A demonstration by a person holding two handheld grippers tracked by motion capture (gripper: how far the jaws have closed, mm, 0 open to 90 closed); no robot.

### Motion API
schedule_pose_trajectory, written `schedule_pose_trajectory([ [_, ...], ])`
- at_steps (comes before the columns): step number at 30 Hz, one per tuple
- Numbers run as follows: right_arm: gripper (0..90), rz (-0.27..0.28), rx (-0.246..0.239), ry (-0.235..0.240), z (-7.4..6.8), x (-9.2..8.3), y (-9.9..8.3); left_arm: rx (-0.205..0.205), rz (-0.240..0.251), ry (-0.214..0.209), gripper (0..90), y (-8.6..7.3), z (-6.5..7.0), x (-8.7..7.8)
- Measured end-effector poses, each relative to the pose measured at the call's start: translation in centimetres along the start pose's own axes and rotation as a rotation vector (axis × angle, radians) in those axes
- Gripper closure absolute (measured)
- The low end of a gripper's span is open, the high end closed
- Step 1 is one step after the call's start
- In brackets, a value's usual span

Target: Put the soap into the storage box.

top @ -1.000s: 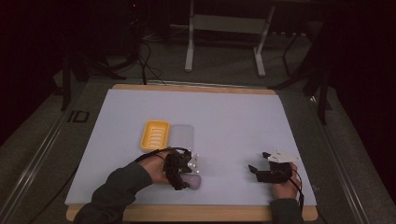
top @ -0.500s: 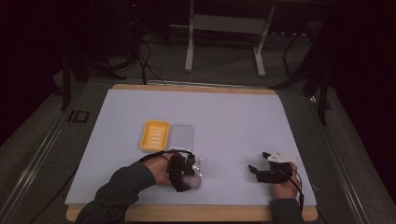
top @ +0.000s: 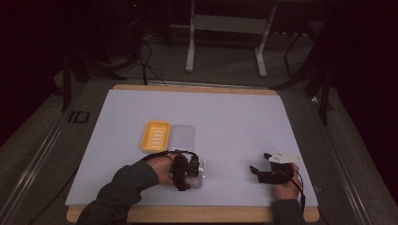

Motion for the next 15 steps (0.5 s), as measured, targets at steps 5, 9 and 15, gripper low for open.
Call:
schedule_pose_trajectory([
  [5, 18.4, 0.000, 0.000, 0.001, -0.01, 0.00, 0.00, 0.004, -0.007, -0.007, 47.1, 0.16, -0.01, 0.05],
  [9, 18.4, -0.001, 0.000, 0.001, -0.01, 0.01, -0.01, 0.001, -0.007, -0.008, 48.2, 0.21, -0.02, 0.04],
  [15, 18.5, -0.001, -0.001, 0.001, -0.01, 0.01, -0.01, -0.013, -0.004, -0.005, 48.7, 0.20, -0.18, -0.01],
])
Point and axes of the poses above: each handheld gripper's, and its own axes: x roughly forward along the jaws, y roughly out of its top, z roughly to its right, the point moved 8 cm from there along x, roughly forward along the jaws, and after that the axes turned 3 degrees about -y, right-handed, at the moved point
